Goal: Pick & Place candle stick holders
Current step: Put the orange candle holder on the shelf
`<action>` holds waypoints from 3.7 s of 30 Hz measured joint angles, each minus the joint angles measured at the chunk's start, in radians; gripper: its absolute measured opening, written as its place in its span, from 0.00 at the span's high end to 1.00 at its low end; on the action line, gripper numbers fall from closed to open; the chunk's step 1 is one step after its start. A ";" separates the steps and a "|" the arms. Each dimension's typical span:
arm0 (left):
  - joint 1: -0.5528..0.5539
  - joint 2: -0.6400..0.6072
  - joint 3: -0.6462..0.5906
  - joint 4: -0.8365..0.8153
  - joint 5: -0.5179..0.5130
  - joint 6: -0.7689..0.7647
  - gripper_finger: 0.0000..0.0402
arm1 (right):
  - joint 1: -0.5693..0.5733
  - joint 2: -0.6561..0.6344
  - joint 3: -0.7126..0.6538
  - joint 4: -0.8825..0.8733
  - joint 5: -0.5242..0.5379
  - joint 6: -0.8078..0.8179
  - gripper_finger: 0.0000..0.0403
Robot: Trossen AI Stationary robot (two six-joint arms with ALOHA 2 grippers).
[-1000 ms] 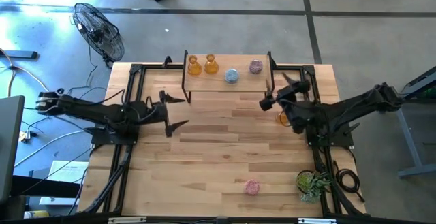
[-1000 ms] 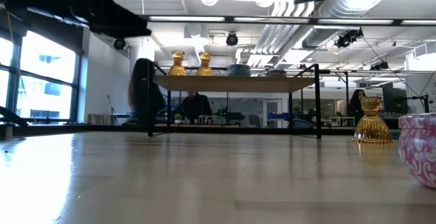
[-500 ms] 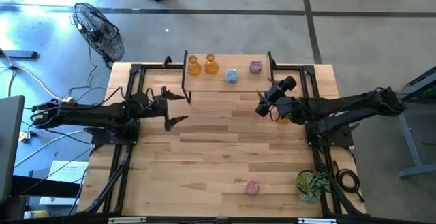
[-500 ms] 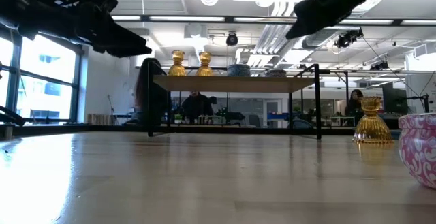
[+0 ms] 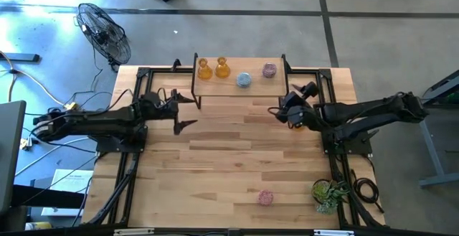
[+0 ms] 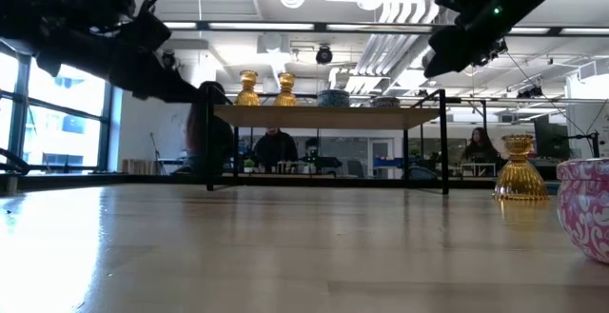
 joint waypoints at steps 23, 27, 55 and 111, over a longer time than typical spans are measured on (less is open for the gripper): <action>0.096 0.100 -0.061 0.220 0.281 -0.139 0.01 | 0.003 -0.015 0.000 0.027 -0.165 0.049 0.25; 0.096 0.100 -0.061 0.220 0.335 -0.148 0.01 | 0.003 -0.015 0.000 0.032 -0.248 0.043 0.25; 0.096 0.100 -0.062 0.196 0.345 -0.214 0.01 | 0.003 -0.015 0.000 0.121 -0.391 0.022 0.25; 0.096 0.100 -0.062 0.180 0.428 -0.215 0.01 | 0.003 -0.255 0.001 -0.265 -0.642 0.520 0.25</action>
